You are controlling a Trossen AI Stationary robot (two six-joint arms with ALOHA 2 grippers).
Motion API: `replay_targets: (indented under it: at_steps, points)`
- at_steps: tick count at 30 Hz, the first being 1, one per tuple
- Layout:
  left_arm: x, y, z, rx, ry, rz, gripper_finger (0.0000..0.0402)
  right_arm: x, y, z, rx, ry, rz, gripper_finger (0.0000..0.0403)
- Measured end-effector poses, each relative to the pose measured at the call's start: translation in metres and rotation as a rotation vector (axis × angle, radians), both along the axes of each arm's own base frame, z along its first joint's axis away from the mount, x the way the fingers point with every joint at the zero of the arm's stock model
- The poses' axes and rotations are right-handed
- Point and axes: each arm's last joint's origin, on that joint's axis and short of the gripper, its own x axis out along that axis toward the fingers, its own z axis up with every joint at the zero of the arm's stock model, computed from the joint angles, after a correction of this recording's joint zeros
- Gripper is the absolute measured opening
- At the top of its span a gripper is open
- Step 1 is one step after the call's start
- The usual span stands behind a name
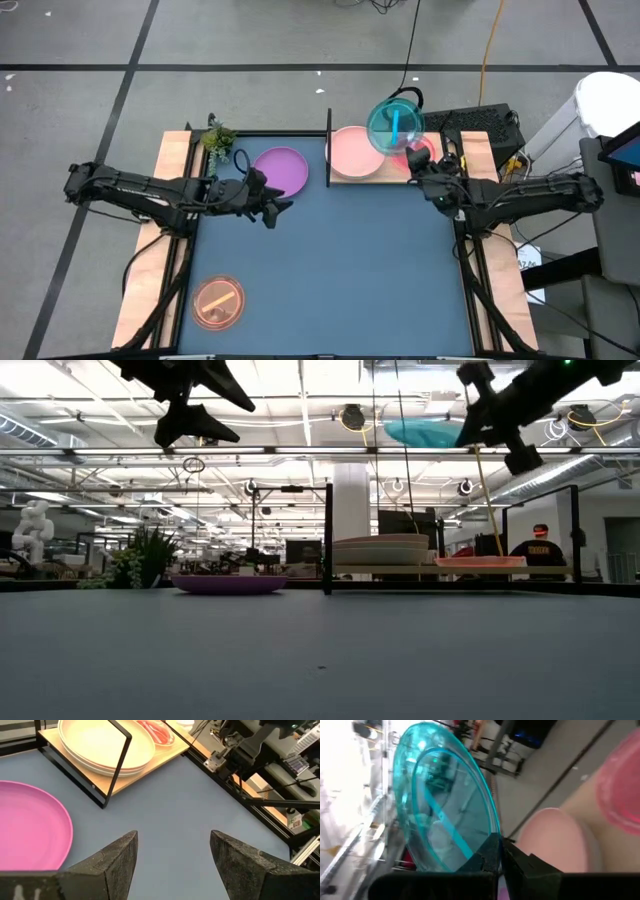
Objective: Place and stack plates onto a shelf
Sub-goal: Stack the blue plate on top of the pink plate on the shelf
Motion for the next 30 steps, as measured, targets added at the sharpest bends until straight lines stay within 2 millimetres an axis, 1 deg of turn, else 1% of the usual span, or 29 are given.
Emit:
replay_targets:
  at_steps: [5,13,17,23,30]
  points:
    - [0.000,0.000,0.000,0.000,0.000,0.001,0.0253,-0.009,-0.010,-0.009,0.069,0.040,-0.041,0.0000]
    - [0.000,0.003,0.000,0.001,0.003,0.010,0.0253,-0.024,-0.019,-0.024,0.146,0.095,-0.158,0.0000]
    - [0.000,0.007,0.000,0.001,0.003,0.028,0.0253,-0.028,-0.023,-0.040,0.175,0.057,-0.215,0.0000]
    - [0.000,0.014,0.000,0.002,0.003,0.058,0.0253,-0.033,-0.029,-0.063,0.218,0.043,-0.234,0.0000]
    - [0.000,0.018,0.000,0.002,0.004,0.075,0.0253,-0.041,-0.035,-0.079,0.271,0.069,-0.268,0.0000]
